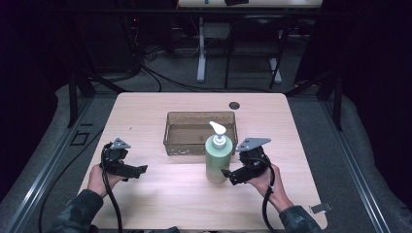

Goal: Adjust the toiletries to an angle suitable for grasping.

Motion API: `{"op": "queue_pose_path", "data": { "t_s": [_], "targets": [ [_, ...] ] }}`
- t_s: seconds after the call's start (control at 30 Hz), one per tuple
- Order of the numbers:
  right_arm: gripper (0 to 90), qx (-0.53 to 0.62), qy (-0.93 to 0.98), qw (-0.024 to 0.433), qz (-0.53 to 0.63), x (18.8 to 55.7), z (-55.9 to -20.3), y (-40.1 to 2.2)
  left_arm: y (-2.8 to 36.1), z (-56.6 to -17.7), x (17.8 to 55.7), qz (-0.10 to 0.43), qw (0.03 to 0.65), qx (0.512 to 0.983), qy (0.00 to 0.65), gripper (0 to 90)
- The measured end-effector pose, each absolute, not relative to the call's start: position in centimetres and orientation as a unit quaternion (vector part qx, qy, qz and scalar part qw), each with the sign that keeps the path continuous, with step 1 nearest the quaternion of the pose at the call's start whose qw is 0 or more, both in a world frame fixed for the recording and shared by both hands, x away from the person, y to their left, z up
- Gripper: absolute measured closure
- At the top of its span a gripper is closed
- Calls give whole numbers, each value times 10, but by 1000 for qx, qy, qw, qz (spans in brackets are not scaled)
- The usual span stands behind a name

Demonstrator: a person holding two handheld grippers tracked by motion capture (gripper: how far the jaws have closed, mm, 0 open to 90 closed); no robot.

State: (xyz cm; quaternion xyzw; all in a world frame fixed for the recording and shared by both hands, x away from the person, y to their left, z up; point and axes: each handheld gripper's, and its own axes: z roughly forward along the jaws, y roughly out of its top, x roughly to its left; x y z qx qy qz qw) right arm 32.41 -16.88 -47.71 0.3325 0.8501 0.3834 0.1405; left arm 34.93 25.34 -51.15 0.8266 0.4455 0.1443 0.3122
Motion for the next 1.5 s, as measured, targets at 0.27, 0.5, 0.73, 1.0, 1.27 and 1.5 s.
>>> {"op": "queue_pose_path", "data": {
  "t_s": [0.27,0.5,0.73,1.0,1.27,1.5],
  "targets": [
    [184,323,844,147,402,320,-475,-175,246,-510,349,143,314,828,442,0],
    [282,309,846,153,407,321,-475,-158,243,-509,349,143,316,829,439,0],
    [325,307,844,151,413,325,-476,-141,232,-505,346,150,321,832,427,1],
    [327,300,853,133,407,327,-478,-133,215,-502,342,149,330,836,412,1],
    [263,344,847,144,379,323,-475,-180,194,-503,340,142,329,848,391,1],
    [193,396,834,161,349,322,-485,-226,177,-501,340,137,334,854,374,0]
  ]
}}
